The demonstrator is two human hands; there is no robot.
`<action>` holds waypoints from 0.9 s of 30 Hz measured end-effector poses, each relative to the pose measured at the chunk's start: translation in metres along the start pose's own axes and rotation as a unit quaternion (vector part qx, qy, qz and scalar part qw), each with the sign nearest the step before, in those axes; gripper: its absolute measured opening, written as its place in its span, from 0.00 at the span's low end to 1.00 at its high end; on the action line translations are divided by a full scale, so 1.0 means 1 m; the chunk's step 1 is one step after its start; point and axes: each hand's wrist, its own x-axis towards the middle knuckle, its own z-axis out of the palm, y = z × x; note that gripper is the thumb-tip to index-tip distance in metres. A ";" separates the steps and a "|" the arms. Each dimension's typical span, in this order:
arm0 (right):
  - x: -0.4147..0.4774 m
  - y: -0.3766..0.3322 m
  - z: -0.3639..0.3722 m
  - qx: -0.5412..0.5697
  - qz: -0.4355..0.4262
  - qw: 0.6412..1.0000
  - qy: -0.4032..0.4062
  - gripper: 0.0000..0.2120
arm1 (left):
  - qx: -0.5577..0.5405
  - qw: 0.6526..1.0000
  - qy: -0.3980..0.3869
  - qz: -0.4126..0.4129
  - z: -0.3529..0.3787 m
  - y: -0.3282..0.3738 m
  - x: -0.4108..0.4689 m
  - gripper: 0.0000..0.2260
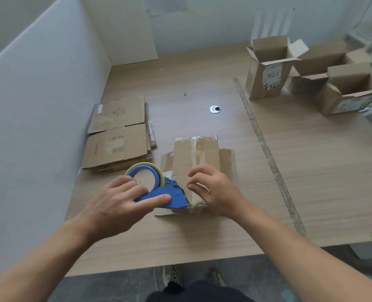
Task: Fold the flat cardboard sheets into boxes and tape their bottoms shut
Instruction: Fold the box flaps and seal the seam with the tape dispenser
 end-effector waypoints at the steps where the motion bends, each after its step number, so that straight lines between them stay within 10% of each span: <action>1: -0.001 0.001 0.002 -0.008 0.002 1.000 0.027 0.10 | -0.005 1.000 -0.004 -0.005 0.000 0.001 -0.001 0.22; 16: -0.016 -0.001 -0.028 -0.011 0.181 0.970 -0.163 0.08 | -0.161 0.967 -0.147 -0.134 -0.008 0.005 0.006 0.26; 27: -0.047 0.025 -0.047 0.005 0.312 0.926 -0.210 0.10 | -0.282 0.857 -0.309 -0.301 -0.008 -0.025 -0.004 0.24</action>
